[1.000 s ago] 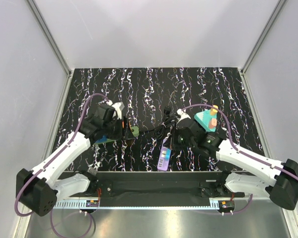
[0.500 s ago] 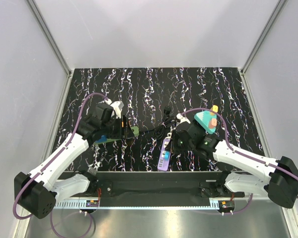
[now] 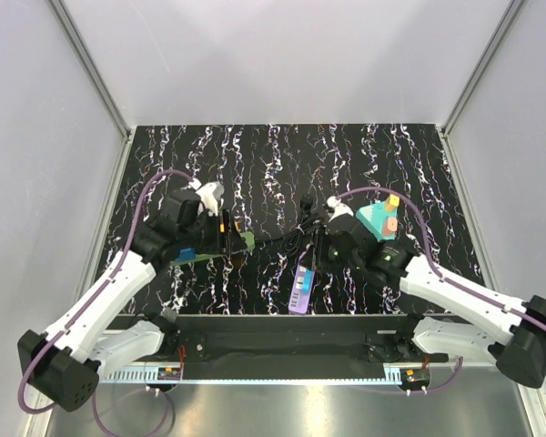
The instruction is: Insert the plug
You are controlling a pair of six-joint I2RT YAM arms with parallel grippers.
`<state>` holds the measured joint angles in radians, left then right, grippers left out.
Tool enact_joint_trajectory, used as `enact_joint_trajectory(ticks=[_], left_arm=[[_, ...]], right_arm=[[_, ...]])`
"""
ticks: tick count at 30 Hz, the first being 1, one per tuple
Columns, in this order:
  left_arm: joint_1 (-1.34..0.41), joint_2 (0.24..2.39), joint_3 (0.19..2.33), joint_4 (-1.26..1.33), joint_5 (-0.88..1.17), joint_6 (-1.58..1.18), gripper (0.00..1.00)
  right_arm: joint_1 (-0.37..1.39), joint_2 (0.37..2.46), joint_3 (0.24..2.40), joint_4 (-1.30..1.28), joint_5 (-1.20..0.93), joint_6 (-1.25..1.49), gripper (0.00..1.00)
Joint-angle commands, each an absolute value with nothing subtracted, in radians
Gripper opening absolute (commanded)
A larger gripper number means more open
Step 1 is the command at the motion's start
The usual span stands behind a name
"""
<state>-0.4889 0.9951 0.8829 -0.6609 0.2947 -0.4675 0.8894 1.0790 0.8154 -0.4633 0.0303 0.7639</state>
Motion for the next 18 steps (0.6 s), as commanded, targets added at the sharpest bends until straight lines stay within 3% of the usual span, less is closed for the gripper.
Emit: enact_joint_trajectory(ticks=[1,2,3,4,7,18], left_arm=[[-0.483,0.895,0.988,-0.618,0.368,-0.454,0.63],[-0.483,0.875,0.999,-0.612,0.364,-0.456,0.65],[-0.483,0.853,1.006,-0.608,0.357,-0.456,0.76],[-0.483,0.812,1.026,-0.601,0.344,-0.457,0.81],[-0.483,0.752,1.06,-0.581,0.333,-0.451,0.99],[-0.483,0.609,1.08,-0.503,0.252,-0.426,0.99]], right_arm=[[0.891,1.008,0.884,-0.494,0.083,0.759,0.5],[0.893,0.971,0.888,-0.494,0.086,0.764,0.61],[0.893,0.948,0.897,-0.491,0.093,0.768,0.73],[0.893,0.928,0.903,-0.492,0.103,0.775,0.99],[0.893,0.838,0.942,-0.495,0.164,0.778,1.0],[0.893,0.634,1.12,-0.633,0.394,0.706,1.0]])
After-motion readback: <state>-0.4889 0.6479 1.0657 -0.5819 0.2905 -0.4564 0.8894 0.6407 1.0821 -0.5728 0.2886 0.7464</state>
